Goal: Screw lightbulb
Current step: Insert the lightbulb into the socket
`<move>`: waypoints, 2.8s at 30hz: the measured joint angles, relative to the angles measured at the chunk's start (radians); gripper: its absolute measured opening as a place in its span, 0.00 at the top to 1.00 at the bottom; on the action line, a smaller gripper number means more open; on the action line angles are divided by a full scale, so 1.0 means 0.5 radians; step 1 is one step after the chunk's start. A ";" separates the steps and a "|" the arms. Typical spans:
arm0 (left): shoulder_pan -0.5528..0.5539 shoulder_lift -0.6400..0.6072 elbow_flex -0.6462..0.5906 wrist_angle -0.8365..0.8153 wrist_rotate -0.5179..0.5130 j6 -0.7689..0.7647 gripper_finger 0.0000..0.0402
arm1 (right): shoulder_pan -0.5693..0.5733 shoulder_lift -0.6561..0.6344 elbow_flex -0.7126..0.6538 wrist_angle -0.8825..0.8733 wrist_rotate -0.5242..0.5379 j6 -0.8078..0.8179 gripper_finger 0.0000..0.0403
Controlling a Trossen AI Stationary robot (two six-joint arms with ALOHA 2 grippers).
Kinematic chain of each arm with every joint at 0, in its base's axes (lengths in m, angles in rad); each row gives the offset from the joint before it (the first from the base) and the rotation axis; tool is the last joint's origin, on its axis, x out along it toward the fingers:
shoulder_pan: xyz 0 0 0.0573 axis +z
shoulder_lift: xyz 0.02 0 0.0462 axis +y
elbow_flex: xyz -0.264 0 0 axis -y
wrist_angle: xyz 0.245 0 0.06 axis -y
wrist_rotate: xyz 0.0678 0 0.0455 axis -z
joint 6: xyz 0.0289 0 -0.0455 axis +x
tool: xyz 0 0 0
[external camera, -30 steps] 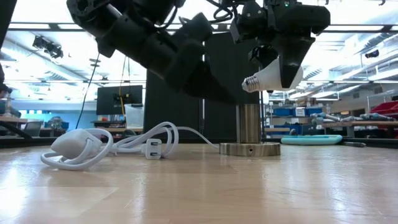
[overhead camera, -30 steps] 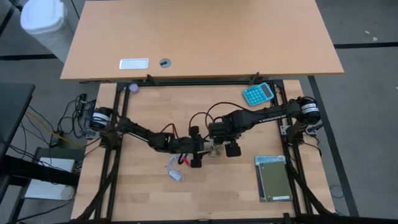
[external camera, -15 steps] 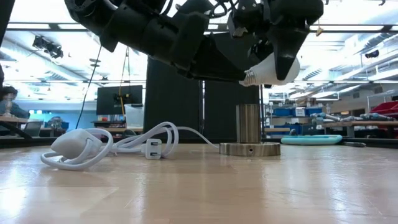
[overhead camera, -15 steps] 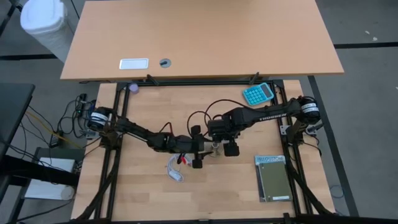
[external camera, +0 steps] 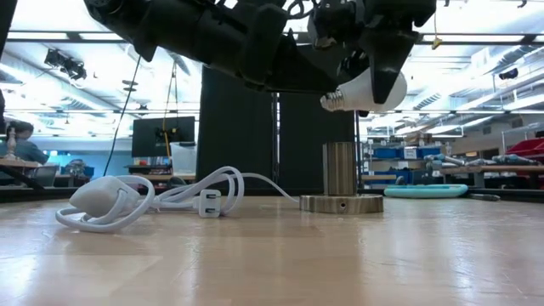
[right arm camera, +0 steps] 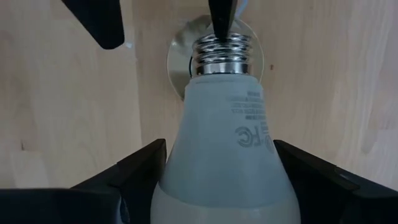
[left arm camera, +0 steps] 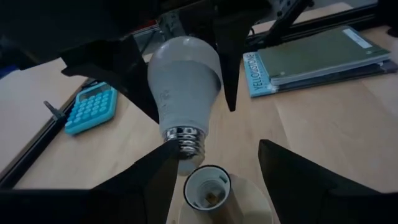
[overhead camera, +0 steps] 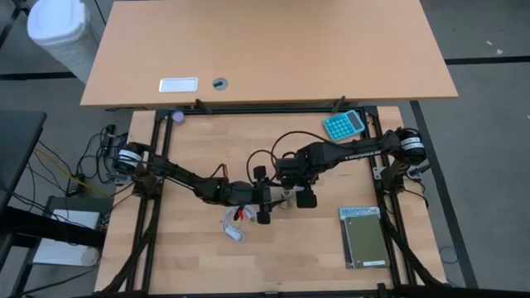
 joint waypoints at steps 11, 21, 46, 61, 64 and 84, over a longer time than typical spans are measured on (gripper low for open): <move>0.000 0.000 0.001 -0.100 -0.002 -0.091 0.43 | -0.011 -0.003 0.000 0.097 -0.011 -0.003 0.30; 0.000 0.000 0.001 -0.161 -0.001 -0.141 0.43 | -0.014 -0.004 0.000 0.114 -0.011 -0.013 0.30; 0.013 0.091 -0.002 -0.053 0.085 -0.192 0.43 | -0.029 -0.010 0.093 0.125 -0.074 -0.040 0.30; 0.014 0.091 -0.002 -0.099 0.048 -0.188 0.43 | -0.042 -0.010 0.108 0.002 -0.074 -0.047 0.30; 0.014 0.087 -0.002 -0.186 0.019 -0.205 0.43 | -0.042 -0.007 0.108 0.012 -0.074 -0.051 0.30; 0.053 0.299 -0.003 -0.168 0.102 -0.627 0.43 | -0.065 0.132 0.105 0.006 -0.125 -0.109 0.30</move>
